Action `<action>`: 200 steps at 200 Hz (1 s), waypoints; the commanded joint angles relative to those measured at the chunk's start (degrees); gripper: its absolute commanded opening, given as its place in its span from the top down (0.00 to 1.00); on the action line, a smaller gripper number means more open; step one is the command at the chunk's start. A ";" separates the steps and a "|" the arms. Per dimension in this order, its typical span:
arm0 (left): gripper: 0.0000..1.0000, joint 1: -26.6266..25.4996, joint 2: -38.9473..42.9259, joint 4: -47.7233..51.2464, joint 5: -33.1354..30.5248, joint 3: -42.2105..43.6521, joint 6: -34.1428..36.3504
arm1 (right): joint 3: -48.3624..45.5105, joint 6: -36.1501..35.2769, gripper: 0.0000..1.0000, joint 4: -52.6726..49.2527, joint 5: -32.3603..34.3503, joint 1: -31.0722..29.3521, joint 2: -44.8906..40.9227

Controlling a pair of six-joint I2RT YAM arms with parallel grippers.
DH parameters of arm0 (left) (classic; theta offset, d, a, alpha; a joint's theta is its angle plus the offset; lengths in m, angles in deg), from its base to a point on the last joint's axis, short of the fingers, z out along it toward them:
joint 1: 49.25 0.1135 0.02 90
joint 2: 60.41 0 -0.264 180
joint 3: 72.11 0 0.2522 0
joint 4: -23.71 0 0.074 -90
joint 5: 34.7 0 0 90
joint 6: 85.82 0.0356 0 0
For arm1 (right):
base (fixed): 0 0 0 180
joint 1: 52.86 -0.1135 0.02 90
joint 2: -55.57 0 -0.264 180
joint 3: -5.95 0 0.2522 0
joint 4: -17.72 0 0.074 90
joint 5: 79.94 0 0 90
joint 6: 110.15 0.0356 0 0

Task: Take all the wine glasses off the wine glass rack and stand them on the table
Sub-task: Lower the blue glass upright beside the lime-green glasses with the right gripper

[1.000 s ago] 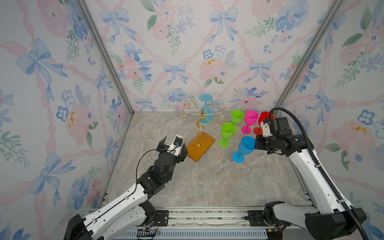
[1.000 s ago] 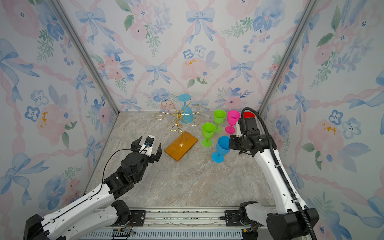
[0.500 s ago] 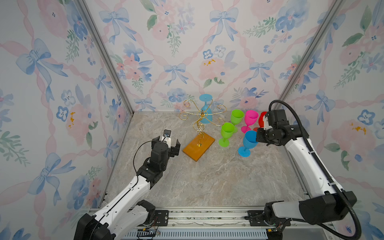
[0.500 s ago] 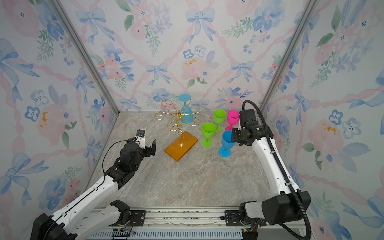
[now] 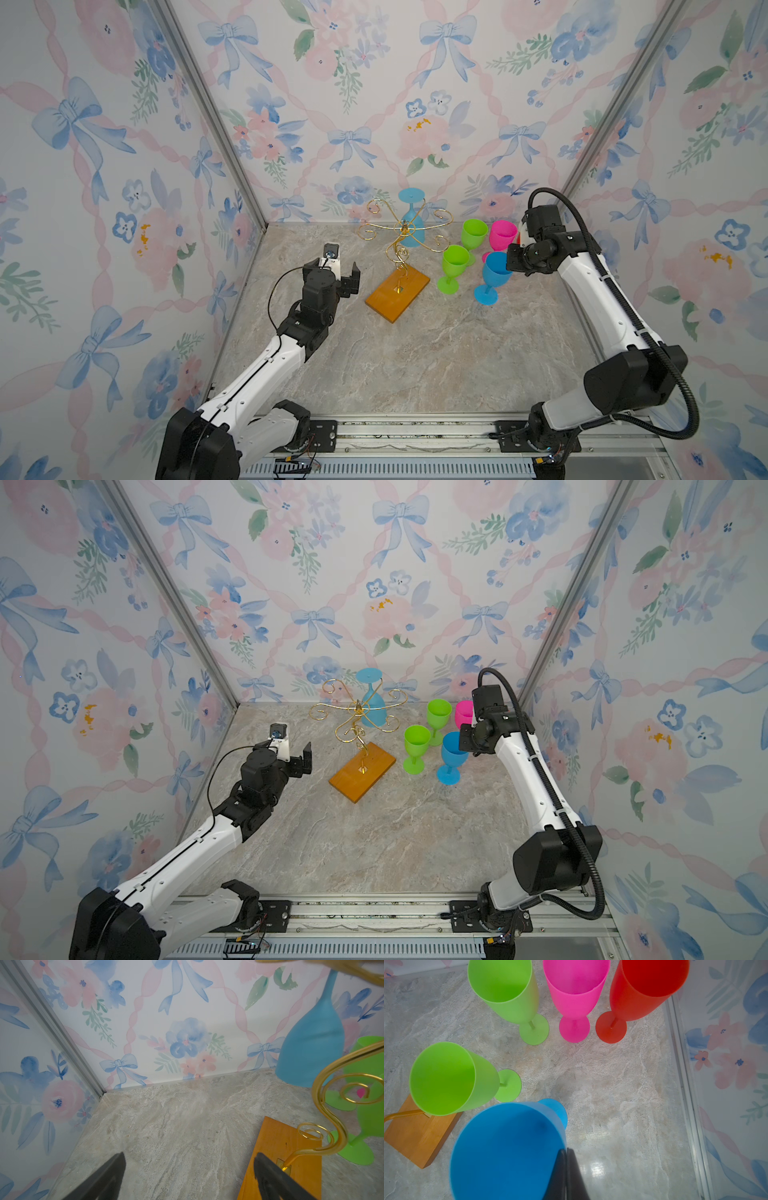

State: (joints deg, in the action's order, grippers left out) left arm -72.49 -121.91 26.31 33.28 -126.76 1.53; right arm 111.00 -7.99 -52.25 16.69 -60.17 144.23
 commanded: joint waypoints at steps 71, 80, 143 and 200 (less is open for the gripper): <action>0.02 3.25 -1.39 -3.23 3.09 -0.59 -1.27 | 4.13 -1.66 1.00 4.40 -1.43 0.63 5.57; 0.02 3.43 -1.40 -3.33 3.22 -0.52 -1.14 | 4.79 -1.80 1.00 4.79 -1.46 0.66 5.83; 0.02 5.13 -1.35 -3.54 4.18 -0.21 -1.33 | 7.43 -1.23 1.00 7.51 -1.80 0.98 11.90; 0.02 5.77 -2.03 -3.59 4.52 -0.16 -1.50 | 8.63 -0.85 1.00 8.45 -2.04 0.98 14.78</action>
State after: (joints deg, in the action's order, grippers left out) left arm -67.31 -123.17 23.80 37.04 -126.93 0.91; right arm 117.64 -9.08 -44.92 14.99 -59.58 158.24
